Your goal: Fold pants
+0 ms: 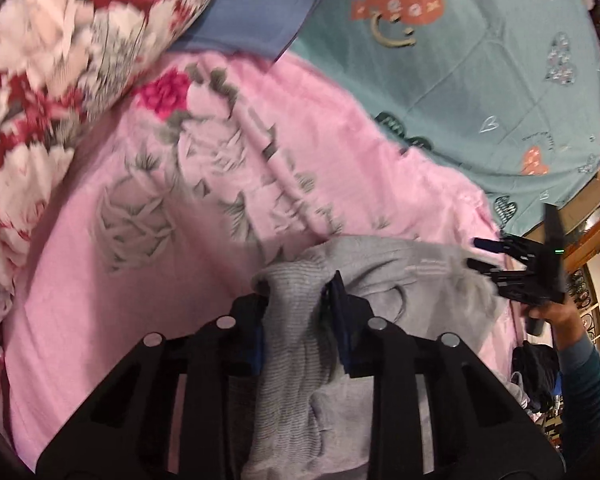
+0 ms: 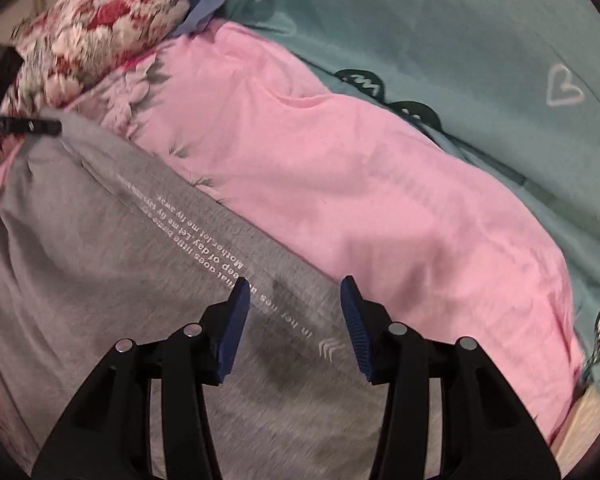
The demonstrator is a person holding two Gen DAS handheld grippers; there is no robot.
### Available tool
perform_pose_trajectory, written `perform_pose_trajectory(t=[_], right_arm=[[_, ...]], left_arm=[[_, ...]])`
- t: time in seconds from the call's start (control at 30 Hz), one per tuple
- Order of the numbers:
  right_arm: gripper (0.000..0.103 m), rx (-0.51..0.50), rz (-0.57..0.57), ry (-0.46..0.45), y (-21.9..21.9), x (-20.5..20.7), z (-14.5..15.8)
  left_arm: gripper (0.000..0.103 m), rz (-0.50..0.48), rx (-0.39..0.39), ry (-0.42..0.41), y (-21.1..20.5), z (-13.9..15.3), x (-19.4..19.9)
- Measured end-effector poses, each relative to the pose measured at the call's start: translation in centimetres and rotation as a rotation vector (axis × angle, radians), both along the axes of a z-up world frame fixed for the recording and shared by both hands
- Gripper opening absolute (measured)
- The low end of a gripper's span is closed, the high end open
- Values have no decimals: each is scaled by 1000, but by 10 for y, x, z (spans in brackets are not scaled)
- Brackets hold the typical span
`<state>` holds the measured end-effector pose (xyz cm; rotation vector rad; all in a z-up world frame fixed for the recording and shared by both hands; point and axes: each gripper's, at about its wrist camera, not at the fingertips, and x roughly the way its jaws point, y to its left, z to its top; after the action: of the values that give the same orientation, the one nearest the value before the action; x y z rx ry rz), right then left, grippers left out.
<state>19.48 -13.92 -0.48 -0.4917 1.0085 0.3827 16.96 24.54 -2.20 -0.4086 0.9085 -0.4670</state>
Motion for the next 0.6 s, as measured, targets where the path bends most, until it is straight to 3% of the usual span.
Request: perform_pose_trajectory(t=[0.1,0.27,0.3,0.37,0.47,0.6], right_arm=[[48,-77,86,20,14,15,-14],[46,-64,167,131,21,34,-32],[44,-63,180,134,23,35,-33],[28,-58,206,162,27,36,-32],[10,-135,226,144,32,28,-26],[7,-179,251,69,31,14,6]], left_arm=[[27,-23,5,-72,-3,16,-12],[26,-63,18,-146,-12,30,-25],[26,-66,23,-154,-13,31,-26],[26,-62,32,-160,-14,32,-27],[26,-40,44,-143,-12,28,-24],[26,37,55,-96,-6,26,-10]])
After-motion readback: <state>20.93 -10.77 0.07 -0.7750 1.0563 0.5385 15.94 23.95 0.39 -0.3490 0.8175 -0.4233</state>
